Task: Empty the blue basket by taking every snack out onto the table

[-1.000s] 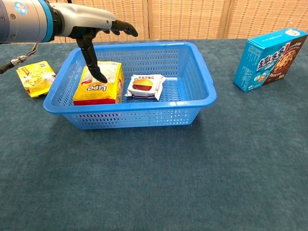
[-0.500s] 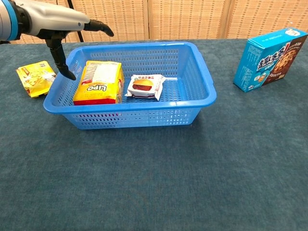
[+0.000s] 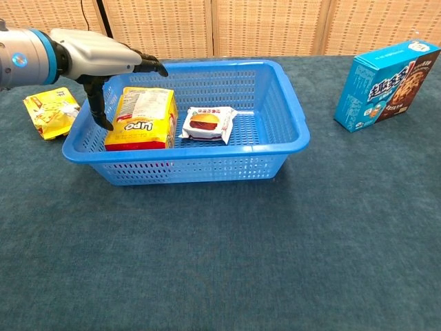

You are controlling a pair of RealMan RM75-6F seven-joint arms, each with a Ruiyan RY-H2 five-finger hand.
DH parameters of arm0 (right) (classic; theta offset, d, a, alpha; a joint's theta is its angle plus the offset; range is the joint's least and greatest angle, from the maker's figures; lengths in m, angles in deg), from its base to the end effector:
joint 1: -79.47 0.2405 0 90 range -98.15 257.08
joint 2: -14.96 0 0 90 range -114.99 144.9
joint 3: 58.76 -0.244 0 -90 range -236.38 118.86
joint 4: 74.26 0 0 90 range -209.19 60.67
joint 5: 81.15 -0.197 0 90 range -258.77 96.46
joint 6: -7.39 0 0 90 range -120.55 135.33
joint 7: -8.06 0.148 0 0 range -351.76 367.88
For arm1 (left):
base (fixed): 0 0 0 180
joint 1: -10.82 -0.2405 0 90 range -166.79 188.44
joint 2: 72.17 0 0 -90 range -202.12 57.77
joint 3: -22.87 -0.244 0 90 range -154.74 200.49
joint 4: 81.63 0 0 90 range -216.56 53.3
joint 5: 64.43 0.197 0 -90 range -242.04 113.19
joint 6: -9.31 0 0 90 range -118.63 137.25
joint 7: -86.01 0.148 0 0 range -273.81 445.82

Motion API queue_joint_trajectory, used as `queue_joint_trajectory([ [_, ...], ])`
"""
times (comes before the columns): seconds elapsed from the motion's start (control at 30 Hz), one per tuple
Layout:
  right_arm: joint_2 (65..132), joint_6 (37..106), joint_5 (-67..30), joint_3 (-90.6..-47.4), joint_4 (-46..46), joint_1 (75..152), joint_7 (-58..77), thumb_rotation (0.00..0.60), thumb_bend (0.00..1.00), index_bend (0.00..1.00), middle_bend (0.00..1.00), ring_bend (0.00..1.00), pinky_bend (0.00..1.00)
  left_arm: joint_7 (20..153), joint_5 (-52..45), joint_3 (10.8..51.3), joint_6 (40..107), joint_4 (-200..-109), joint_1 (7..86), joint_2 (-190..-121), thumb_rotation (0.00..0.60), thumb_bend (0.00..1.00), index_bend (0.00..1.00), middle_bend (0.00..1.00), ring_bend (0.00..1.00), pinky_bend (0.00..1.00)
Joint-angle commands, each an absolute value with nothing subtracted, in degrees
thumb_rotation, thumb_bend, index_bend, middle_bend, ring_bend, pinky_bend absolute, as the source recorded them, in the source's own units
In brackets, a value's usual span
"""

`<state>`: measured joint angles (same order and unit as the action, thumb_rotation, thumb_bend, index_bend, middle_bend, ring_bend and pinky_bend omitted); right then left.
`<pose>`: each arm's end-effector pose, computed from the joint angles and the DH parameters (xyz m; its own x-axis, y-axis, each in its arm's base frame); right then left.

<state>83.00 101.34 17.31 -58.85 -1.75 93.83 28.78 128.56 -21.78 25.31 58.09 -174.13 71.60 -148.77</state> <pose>-0.2816 -0.2231 0.1739 0.3022 0.0910 0.9489 -0.8664 -0.3888 0.3132 -0.1051 0.3682 0.0267 0.8033 0.2063 0.5587 0.5774 -0.5000 -0.6455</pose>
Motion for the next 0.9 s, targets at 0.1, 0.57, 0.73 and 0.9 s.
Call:
queue_joint_trajectory([
  [0.1,83.0,100.9,16.8,-59.2,-1.9,93.8,29.5,0.600,0.00,0.02,0.00,0.00,0.02,132.3,-26.2,25.6,58.6,-171.2,74.6,-153.4,0.600,0.00,0.00,0.00,0.00,0.00],
  [0.57,82.9,99.6,15.5,-60.2,-3.0,93.8,31.4,0.600,0.00,0.02,0.00,0.00,0.02,132.8,-30.3,30.5,58.9,-171.4,80.3,-158.3,0.600,0.00,0.00,0.00,0.00,0.00],
  [0.73,82.9,99.7,15.5,-60.3,-2.8,93.6,31.2,0.600,0.00,0.02,0.00,0.00,0.02,133.7,-29.8,28.2,59.6,-174.7,79.8,-154.6,0.600,0.00,0.00,0.00,0.00,0.00],
  [0.9,82.9,99.7,15.6,-60.5,-2.3,93.6,30.8,0.600,0.00,0.02,0.00,0.00,0.02,131.9,-27.0,26.2,59.6,-177.3,78.0,-150.2,0.600,0.00,0.00,0.00,0.00,0.00],
])
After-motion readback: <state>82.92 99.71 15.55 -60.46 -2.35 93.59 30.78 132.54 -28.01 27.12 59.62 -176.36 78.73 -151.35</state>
